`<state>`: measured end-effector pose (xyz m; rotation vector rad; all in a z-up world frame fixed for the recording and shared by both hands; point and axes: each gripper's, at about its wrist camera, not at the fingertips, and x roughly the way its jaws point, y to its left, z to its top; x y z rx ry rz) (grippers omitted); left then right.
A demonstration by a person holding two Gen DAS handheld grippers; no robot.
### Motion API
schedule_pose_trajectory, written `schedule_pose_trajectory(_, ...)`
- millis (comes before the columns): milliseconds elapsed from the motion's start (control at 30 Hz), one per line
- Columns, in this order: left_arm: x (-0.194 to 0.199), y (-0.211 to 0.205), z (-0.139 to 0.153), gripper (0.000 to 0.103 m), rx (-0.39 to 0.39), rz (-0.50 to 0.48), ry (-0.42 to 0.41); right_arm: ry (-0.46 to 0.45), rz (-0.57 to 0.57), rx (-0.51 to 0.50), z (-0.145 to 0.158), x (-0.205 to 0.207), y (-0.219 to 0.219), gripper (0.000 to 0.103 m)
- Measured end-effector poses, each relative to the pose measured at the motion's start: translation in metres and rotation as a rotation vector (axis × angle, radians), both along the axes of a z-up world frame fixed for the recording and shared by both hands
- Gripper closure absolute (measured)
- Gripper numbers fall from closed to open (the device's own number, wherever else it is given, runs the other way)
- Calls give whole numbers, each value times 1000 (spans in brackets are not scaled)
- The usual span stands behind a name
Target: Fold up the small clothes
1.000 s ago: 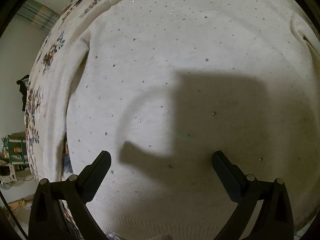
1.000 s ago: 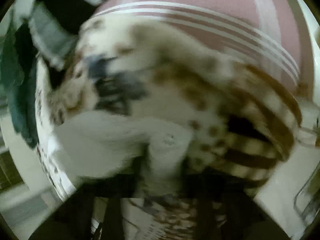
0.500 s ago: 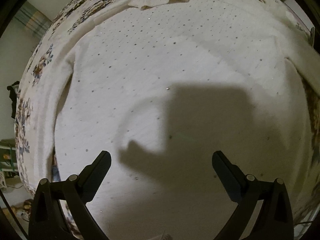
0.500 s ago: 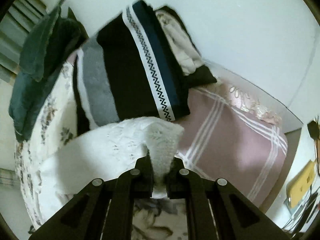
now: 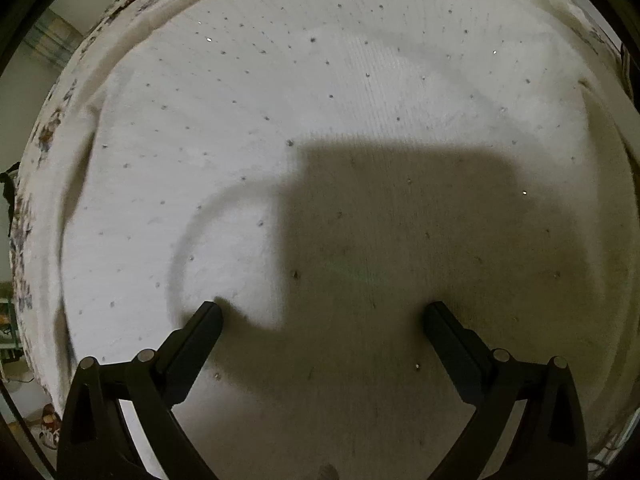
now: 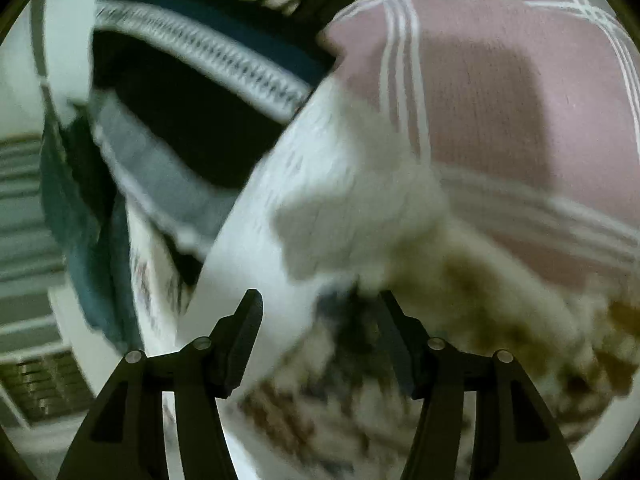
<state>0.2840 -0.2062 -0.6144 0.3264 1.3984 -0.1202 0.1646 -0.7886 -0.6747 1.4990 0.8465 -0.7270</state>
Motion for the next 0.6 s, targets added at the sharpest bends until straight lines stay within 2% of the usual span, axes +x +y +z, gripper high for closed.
schedule_pose_trajectory(100,1,-2,-8,0,-15,-10,0,4,-112,-60,-8,4,-15,44)
schedule_pose_trajectory(133,2,-2,-10,0,-17,-12,1,5,-150,-79,-7,5,-16,68)
schedule_pose_trajectory(167,2,-2,-12,0,-21,-10,1,29,-164,-106,-3,9,-14,86)
schedule_pose_trajectory(200,3,-2,-13,0,-29,-4,1,43,-146,-131,3,16,-14,96)
schedule_pose_trajectory(400,2,2,-20,0,-76,37,7,63,-79,-338,57,44,-18,96)
schedule_pose_trajectory(500,3,4,-15,0,-88,50,18,44,-86,-374,85,46,-29,97)
schedule_pose_trajectory(600,7,17,-5,0,-153,98,19,17,-25,-448,119,70,-29,97)
